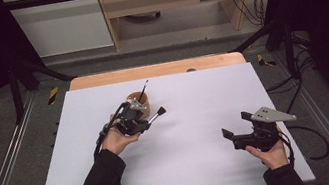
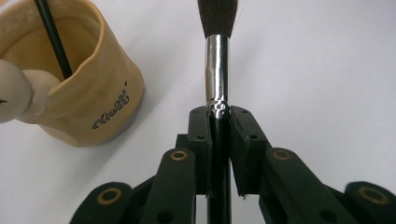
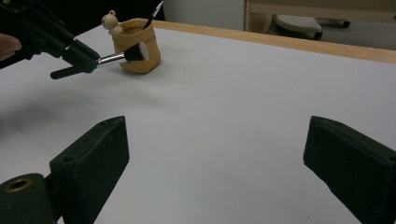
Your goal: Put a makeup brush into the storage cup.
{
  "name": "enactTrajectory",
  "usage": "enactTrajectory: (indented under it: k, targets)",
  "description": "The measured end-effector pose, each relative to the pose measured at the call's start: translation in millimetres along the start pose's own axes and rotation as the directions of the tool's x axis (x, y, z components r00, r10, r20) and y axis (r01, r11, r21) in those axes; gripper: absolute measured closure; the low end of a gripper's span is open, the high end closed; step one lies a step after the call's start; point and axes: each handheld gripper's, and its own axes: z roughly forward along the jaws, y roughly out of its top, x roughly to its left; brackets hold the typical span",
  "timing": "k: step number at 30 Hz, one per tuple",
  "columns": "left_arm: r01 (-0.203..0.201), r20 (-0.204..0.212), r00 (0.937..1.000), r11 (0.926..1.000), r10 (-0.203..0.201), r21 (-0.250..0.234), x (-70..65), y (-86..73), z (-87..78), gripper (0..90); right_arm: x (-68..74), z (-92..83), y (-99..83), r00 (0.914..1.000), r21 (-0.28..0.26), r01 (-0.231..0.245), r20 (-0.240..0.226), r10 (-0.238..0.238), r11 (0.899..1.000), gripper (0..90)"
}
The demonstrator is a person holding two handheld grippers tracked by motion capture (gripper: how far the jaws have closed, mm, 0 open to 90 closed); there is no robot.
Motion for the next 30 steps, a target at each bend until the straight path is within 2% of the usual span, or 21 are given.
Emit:
enactTrajectory:
  k: [5, 7, 14, 18, 24, 30]
  targets:
    - [0.001, -0.017, 0.9999, 0.9987, -0.002, -0.05, -9.4, -5.3, -10.7, 79.1, 1.9, 0.4, 1.1, 1.0, -0.002, -0.006, -0.001, 0.006, 1.0, 8.0]
    - [0.014, -0.018, 0.9997, 0.9965, -0.015, -0.083, -12.2, -8.3, -13.9, 79.1, 2.5, 0.9, 1.5, 1.0, -0.005, -0.001, -0.003, 0.001, 1.0, 8.3]
    - [0.025, -0.035, 0.9989, 0.9894, -0.03, -0.143, -23.8, -19.6, -23.0, 79.1, 8.3, 3.0, 4.6, 0.9996, -0.017, -0.007, -0.026, 0.007, 1.0, 8.9]
    - [0.034, -0.047, 0.9979, 0.982, -0.044, -0.186, -28.7, -24.1, -29.0, 79.1, 12.1, 4.0, 7.5, 0.9993, -0.021, -0.012, -0.036, 0.011, 1.0, 9.1]
    - [0.045, -0.058, 0.9966, 0.9748, -0.059, -0.219, -38.3, -26.5, -33.1, 79.1, 21.8, 6.0, 17.9, 0.9976, -0.045, -0.027, -0.064, 0.024, 0.999, 9.2]
    - [0.066, -0.035, 0.9962, 0.9572, -0.08, -0.282, -46.6, -27.8, -41.0, 79.0, 29.7, 12.7, 26.1, 0.995, -0.064, -0.049, -0.09, 0.043, 0.997, 9.9]
